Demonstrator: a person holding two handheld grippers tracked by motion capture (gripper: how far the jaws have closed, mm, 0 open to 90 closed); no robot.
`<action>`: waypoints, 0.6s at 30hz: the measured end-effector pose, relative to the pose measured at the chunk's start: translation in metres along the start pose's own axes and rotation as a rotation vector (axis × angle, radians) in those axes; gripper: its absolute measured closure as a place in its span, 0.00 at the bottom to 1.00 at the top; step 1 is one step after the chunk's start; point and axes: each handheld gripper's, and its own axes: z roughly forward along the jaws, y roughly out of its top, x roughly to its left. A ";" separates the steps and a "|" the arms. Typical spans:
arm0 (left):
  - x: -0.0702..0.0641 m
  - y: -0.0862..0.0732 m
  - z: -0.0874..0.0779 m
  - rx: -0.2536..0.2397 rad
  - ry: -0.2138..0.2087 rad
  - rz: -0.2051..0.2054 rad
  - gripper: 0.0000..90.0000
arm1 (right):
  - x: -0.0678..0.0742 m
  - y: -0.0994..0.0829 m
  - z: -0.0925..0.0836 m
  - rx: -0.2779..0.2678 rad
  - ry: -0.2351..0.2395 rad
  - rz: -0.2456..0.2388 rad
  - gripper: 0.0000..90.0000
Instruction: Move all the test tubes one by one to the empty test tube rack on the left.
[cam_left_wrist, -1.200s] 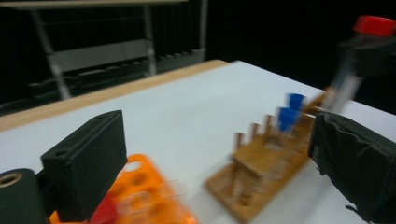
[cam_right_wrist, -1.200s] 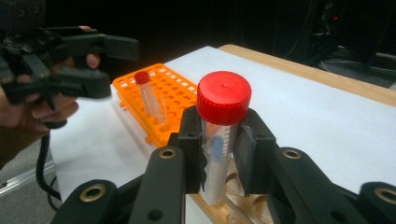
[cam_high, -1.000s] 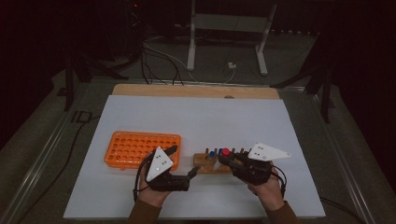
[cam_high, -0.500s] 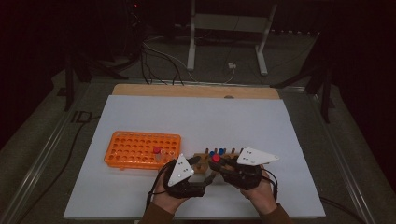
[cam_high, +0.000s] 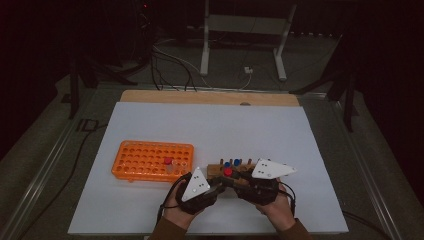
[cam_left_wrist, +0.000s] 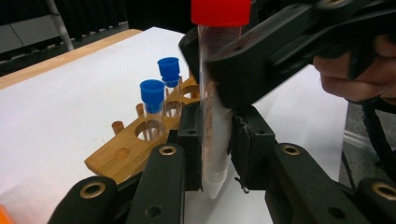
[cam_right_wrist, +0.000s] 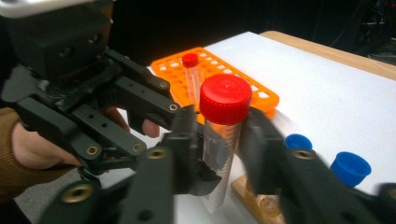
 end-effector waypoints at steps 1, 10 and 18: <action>0.001 0.000 0.000 -0.001 0.004 -0.003 0.83 | -0.001 0.000 -0.001 -0.006 0.004 -0.001 0.64; 0.014 -0.005 -0.007 -0.008 0.033 -0.048 0.83 | -0.009 0.001 -0.006 -0.031 -0.025 0.029 0.31; 0.025 -0.006 -0.020 -0.028 0.062 -0.073 0.83 | -0.022 -0.006 -0.004 -0.006 -0.108 0.065 0.13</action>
